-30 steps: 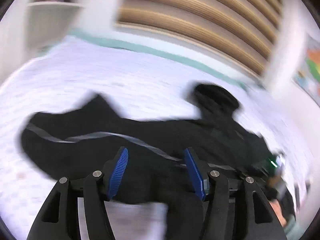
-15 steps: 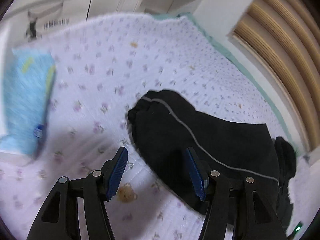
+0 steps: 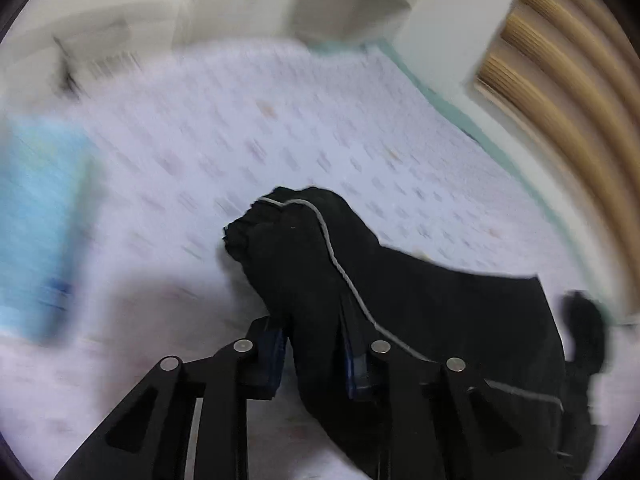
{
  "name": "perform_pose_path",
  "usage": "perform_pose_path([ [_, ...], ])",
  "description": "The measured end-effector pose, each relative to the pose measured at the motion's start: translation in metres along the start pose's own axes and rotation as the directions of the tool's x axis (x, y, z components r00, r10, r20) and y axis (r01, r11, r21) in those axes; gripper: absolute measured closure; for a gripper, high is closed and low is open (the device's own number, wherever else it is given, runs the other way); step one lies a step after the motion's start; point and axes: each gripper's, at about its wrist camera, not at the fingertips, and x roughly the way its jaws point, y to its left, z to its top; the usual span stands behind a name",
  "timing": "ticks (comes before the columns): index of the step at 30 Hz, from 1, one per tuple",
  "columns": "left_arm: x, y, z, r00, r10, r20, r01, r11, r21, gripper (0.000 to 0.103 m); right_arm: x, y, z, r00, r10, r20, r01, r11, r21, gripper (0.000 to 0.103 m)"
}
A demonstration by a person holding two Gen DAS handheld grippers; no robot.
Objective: Fold large clothes
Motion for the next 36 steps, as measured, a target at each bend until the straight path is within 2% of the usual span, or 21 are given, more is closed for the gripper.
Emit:
perform_pose_path([
  [1, -0.009, -0.002, 0.000, 0.996, 0.076, 0.042, -0.077, 0.997, 0.026, 0.081, 0.000, 0.000, 0.000, 1.000, 0.000, 0.000, 0.000, 1.000, 0.000, 0.028],
  [2, -0.013, -0.004, 0.001, 0.990, 0.122, 0.065, -0.125, 0.991, 0.042, 0.081, 0.000, 0.000, 0.000, 1.000, 0.000, 0.000, 0.000, 1.000, 0.000, 0.028],
  [6, -0.002, -0.015, -0.003, 0.978, 0.207, 0.033, -0.210, 0.972, 0.107, 0.082, 0.000, -0.001, 0.000, 1.000, -0.002, 0.001, 0.002, 1.000, -0.002, 0.028],
  [8, -0.001, -0.022, -0.010, 0.978, 0.206, 0.040, -0.210, 0.966, 0.154, 0.083, 0.000, -0.001, 0.000, 1.000, -0.002, 0.001, 0.002, 1.000, 0.000, 0.028],
  [10, -0.016, -0.031, -0.014, 0.990, 0.121, 0.069, -0.132, 0.973, 0.191, 0.083, 0.000, -0.001, 0.000, 1.000, -0.002, 0.001, 0.002, 1.000, -0.001, 0.028],
  [12, -0.043, -0.045, -0.016, 0.995, 0.015, 0.099, -0.038, 0.972, 0.233, 0.083, 0.000, -0.002, 0.000, 1.000, -0.002, 0.002, 0.002, 1.000, -0.001, 0.027],
  [14, -0.068, -0.060, -0.020, 0.990, -0.084, 0.115, 0.050, 0.961, 0.271, 0.084, 0.000, -0.002, 0.000, 1.000, -0.002, 0.001, 0.002, 1.000, -0.001, 0.027],
  [16, -0.098, -0.085, -0.025, 0.968, -0.223, 0.117, 0.176, 0.932, 0.316, 0.086, 0.000, -0.002, 0.000, 1.000, -0.003, 0.002, 0.003, 1.000, 0.000, 0.027],
  [18, -0.127, -0.111, -0.033, 0.925, -0.367, 0.102, 0.310, 0.881, 0.357, 0.086, -0.002, -0.002, 0.000, 1.000, -0.009, 0.006, 0.009, 1.000, 0.000, 0.027],
  [20, -0.148, -0.135, -0.043, 0.884, -0.460, 0.076, 0.398, 0.829, 0.394, 0.087, -0.006, -0.001, -0.002, 1.000, -0.023, 0.016, 0.023, 1.000, 0.001, 0.026],
  [21, -0.161, -0.153, -0.051, 0.859, -0.510, 0.056, 0.441, 0.790, 0.425, 0.087, -0.008, -0.002, -0.002, 1.000, -0.025, 0.018, 0.025, 1.000, 0.005, 0.026],
  [23, -0.178, -0.180, -0.064, 0.828, -0.560, 0.020, 0.487, 0.736, 0.470, 0.087, -0.013, -0.002, 0.000, 1.000, -0.021, 0.013, 0.021, 1.000, 0.010, 0.026],
  [26, -0.202, -0.222, -0.089, 0.778, -0.626, -0.049, 0.549, 0.640, 0.537, 0.087, -0.027, -0.007, 0.002, 1.000, 0.016, 0.001, -0.016, 0.999, 0.036, 0.026],
  [30, -0.220, -0.281, -0.127, 0.718, -0.675, -0.167, 0.619, 0.510, 0.597, 0.087, -0.062, -0.017, 0.005, 0.997, 0.059, 0.044, -0.062, 0.995, 0.073, 0.026],
  [33, -0.218, -0.326, -0.158, 0.692, -0.667, -0.276, 0.662, 0.434, 0.612, 0.087, -0.089, -0.025, 0.008, 0.994, 0.081, 0.078, -0.087, 0.993, 0.079, 0.026],
  [36, -0.203, -0.367, -0.194, 0.706, -0.602, -0.373, 0.670, 0.395, 0.629, 0.087, -0.115, -0.035, 0.009, 0.990, 0.081, 0.118, -0.091, 0.993, 0.080, 0.026],
])
